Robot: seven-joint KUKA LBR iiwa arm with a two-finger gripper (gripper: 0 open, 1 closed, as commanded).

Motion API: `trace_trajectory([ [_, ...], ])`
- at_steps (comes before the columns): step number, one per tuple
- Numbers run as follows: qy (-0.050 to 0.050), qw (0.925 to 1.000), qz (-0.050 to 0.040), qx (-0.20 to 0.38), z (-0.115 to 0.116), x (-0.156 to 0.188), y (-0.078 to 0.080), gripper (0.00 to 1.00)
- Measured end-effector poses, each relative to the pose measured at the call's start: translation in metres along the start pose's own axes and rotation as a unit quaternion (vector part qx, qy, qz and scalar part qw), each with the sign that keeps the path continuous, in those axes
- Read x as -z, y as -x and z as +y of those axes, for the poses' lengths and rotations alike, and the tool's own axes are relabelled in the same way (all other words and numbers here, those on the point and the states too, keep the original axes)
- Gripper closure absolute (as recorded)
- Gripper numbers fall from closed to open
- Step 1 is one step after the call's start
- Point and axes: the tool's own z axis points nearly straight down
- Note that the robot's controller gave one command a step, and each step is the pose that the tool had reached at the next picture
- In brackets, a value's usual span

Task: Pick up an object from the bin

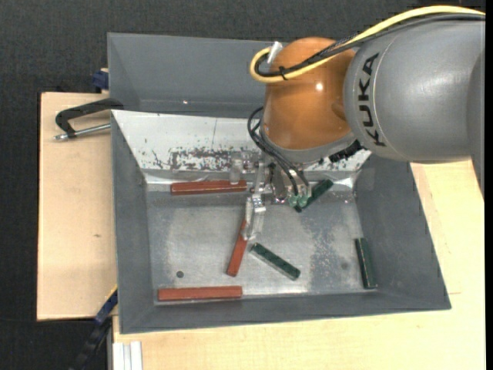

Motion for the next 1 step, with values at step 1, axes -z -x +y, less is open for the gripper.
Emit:
trace_trajectory([
  [1, 0.000, 0.9985, 0.0002, 0.054, 0.0048, -0.0664, -0.0177, 0.00],
])
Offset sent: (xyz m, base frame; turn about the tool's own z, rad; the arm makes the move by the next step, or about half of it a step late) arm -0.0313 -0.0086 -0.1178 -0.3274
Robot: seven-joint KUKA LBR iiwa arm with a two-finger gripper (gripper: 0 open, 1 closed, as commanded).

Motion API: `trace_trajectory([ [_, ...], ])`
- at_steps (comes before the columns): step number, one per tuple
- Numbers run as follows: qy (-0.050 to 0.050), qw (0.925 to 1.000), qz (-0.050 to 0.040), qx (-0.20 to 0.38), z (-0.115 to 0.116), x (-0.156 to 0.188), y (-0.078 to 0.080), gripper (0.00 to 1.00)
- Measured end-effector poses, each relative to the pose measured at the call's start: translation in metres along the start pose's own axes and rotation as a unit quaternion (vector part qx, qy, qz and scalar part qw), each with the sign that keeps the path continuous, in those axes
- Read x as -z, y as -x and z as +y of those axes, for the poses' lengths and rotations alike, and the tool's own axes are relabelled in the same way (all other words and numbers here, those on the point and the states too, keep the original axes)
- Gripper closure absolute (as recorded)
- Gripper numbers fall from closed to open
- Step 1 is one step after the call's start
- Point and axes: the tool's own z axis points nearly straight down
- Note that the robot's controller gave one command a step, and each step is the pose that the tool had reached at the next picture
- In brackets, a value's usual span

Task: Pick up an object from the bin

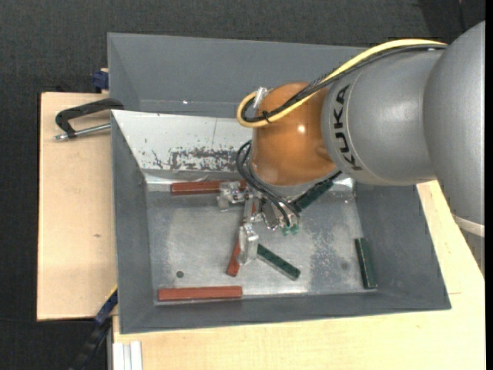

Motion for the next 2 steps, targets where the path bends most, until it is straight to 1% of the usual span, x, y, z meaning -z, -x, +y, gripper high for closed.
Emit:
trace_trajectory([
  [1, 0.001, 0.9941, 0.0027, 0.109, -0.0079, -0.0507, -0.0153, 1.00],
  [2, 0.001, 0.9941, 0.0027, 0.109, -0.0080, -0.0507, -0.0153, 1.00],
])
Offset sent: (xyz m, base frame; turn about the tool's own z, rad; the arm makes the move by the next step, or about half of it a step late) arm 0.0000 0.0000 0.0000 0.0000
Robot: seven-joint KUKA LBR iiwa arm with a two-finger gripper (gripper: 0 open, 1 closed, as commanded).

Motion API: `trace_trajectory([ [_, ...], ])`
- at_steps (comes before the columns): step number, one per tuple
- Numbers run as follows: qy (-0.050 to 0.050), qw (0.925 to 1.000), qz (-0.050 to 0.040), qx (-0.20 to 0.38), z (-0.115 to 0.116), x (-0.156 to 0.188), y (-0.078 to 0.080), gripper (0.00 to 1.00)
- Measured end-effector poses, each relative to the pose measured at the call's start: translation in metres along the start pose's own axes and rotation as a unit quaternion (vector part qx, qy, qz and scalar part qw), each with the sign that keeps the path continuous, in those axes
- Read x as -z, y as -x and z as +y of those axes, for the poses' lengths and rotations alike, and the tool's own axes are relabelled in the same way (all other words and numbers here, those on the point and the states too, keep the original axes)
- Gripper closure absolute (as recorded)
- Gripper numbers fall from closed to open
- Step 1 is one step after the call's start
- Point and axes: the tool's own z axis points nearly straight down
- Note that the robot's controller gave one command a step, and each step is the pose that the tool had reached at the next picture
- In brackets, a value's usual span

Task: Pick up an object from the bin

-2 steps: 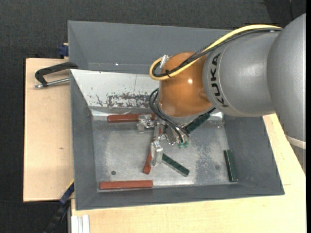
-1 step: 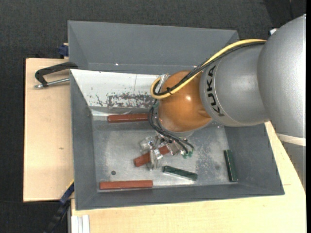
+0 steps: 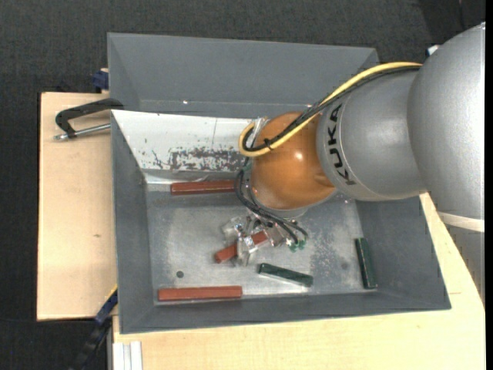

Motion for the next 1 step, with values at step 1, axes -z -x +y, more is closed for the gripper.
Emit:
trace_trajectory([
  [1, 0.001, 1.0000, 0.0013, 0.009, 0.0012, 0.0435, 0.0003, 1.00],
])
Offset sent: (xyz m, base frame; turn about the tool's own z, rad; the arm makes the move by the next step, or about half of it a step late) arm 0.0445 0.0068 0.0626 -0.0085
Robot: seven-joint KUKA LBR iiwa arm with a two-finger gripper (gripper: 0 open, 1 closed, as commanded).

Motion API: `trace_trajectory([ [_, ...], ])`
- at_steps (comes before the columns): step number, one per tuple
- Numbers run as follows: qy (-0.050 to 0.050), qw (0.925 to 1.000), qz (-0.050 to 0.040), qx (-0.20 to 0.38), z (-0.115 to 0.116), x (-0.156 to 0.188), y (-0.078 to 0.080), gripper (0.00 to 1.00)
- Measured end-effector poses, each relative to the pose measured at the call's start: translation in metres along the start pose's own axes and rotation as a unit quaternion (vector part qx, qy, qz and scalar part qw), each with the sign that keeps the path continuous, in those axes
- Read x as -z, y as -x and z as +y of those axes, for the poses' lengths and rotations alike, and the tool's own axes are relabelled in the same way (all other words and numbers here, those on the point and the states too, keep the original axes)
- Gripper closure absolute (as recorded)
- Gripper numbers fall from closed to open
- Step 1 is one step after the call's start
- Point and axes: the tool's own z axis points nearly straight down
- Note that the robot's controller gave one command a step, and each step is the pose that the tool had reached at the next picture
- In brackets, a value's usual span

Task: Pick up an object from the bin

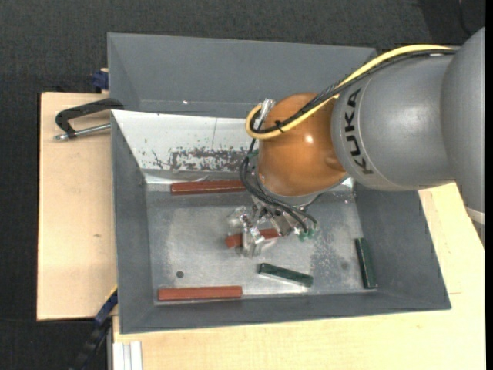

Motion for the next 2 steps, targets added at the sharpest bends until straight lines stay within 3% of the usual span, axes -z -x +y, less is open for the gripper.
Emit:
trace_trajectory([
  [1, -0.001, 1.0000, -0.0057, -0.005, -0.0136, 0.0204, 0.0446, 0.00],
  [2, -0.001, 1.0000, -0.0047, -0.005, -0.0133, 0.0202, 0.0443, 0.00],
])
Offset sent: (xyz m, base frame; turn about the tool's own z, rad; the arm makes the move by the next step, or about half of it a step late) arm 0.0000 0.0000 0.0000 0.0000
